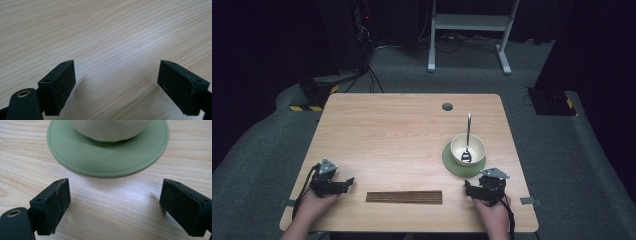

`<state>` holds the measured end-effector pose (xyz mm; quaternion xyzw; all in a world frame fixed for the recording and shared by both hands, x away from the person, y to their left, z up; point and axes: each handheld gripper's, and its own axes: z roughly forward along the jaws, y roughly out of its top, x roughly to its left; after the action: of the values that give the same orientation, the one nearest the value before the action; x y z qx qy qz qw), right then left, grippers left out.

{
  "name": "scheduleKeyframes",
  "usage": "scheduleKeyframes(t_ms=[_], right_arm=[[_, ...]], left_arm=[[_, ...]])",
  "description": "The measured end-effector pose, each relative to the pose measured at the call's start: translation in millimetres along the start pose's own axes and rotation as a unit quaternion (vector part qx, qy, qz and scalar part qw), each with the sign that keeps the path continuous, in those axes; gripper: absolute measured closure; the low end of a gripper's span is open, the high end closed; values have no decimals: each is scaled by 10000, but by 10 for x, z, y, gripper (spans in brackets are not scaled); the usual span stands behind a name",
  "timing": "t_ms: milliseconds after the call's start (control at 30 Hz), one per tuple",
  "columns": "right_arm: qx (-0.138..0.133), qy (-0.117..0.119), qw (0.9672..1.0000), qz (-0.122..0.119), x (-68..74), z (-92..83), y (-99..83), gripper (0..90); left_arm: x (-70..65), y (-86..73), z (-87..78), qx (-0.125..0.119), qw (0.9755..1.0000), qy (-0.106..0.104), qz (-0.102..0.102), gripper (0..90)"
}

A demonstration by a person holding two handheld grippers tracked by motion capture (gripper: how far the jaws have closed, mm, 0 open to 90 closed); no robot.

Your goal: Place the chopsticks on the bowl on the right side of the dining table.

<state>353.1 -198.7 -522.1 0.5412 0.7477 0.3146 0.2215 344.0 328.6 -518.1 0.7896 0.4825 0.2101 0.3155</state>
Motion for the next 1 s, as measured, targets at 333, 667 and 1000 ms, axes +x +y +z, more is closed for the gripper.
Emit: scheduleKeyframes(t_ms=[333, 667, 1000], right_arm=[[37, -77, 10000, 19, -23, 19, -4, 96], [55, -122, 9999, -9, -13, 26, -2, 92], [63, -128, 9999, -5, -11, 27, 0, 91]], left_arm=[[-320, 145, 26, -72, 9987, -440, 259, 196], [-552, 222, 87, -121, 9943, -963, 451, 227], [-820, 345, 70, -455, 9831, -1670, 591, 326]])
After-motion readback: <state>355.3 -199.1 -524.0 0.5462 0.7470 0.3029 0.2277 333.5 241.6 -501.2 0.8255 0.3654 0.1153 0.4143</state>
